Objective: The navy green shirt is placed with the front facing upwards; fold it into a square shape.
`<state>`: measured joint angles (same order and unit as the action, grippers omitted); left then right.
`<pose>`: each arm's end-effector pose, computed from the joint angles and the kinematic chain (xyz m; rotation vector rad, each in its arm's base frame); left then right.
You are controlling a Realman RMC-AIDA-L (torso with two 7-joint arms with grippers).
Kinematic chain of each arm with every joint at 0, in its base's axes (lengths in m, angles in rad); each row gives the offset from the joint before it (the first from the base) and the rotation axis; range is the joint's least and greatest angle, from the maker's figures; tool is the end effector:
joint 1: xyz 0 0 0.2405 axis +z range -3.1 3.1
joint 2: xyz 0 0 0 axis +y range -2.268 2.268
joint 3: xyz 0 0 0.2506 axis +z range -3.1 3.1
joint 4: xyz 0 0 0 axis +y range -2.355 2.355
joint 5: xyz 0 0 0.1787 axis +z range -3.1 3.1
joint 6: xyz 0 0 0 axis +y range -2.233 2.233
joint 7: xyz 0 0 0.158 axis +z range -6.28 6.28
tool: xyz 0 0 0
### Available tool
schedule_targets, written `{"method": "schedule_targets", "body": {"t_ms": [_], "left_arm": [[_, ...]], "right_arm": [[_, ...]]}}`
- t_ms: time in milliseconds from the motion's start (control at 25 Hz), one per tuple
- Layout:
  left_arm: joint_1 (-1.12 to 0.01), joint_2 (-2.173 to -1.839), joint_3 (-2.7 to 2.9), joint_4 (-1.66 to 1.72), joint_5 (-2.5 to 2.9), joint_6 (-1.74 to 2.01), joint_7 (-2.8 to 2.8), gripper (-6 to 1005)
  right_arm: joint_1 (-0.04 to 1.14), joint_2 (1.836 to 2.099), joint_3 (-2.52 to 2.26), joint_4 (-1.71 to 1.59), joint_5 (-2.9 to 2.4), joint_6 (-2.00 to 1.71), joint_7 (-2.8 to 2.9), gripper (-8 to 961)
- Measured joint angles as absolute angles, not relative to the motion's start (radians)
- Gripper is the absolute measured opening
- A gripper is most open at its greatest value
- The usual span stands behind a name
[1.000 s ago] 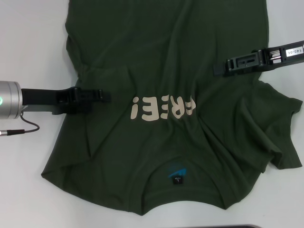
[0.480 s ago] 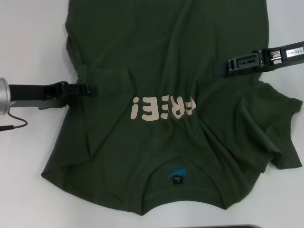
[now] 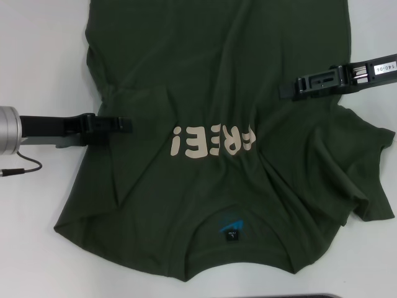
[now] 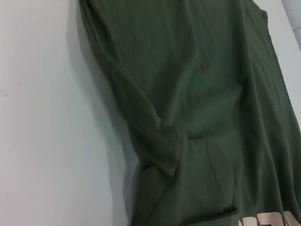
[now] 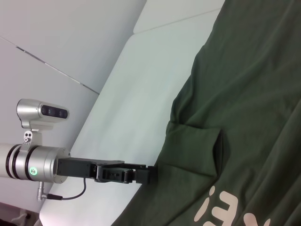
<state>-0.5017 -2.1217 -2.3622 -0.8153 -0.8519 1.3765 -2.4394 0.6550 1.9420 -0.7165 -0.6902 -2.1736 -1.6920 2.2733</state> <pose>-0.2714 0.3095 -0.0247 -2.1949 -1.8683 -0.3655 0.2282 0.3255 0.0286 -2.6068 1.6652 0.4651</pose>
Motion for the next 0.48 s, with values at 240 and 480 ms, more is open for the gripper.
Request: {"method": "schedule_targets", "body": {"t_ms": [240,480], "left_arm": [[-0.506,-2.131,-2.362,-0.817,-0.857,1.401,-2.444,869],[-0.515,-2.140,-2.362,-0.821,-0.858,1.415,-2.445,869]], "right_arm": [[0.655,1.942,-0.716,-0.690,-2.171,-1.692,2.273,733],[0.655,1.942,-0.716,-0.690,-2.170,-1.692,2.273,733]]}}
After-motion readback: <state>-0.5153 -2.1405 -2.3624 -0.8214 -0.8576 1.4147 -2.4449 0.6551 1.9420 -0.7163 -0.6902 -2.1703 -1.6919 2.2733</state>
